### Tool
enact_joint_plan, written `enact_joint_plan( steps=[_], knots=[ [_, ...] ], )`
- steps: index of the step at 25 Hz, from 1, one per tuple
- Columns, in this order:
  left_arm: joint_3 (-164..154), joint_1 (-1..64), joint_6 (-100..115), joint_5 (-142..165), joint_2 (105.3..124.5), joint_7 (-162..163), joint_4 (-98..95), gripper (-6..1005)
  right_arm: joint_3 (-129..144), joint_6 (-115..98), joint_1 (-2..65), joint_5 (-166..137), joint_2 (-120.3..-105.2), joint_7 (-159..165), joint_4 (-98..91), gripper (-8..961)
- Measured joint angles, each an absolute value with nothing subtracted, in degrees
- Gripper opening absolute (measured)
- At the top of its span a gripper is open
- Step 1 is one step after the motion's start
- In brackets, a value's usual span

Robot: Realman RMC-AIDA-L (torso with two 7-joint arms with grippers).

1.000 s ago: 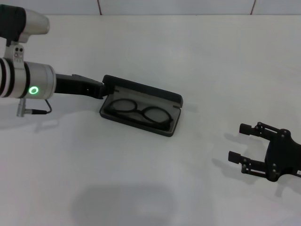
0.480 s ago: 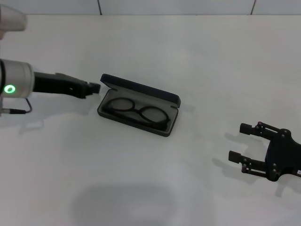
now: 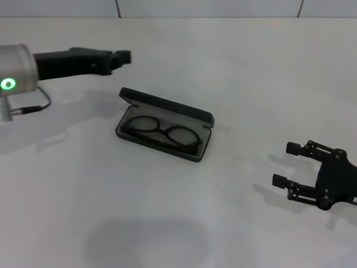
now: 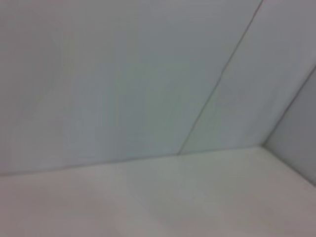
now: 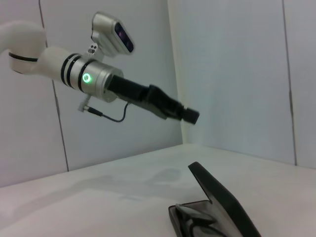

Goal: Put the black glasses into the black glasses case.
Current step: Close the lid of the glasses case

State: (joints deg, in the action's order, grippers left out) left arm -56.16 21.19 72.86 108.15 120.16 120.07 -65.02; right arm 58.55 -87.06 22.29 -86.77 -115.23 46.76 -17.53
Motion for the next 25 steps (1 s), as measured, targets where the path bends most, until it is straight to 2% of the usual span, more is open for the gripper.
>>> enact_joint_plan(
  steps=[9,25],
  knots=[
    [-74.40,19.71,52.97,104.18,120.06,120.12,-62.74,50,56.35,-86.95,22.32,-86.74,-115.31,46.50,-17.83,768],
    [-83.02,16.84,44.34,100.14,120.18,117.01,-61.35,52,55.80,-86.92,22.06,-86.75,-115.31,46.32,-17.84,768]
  ],
)
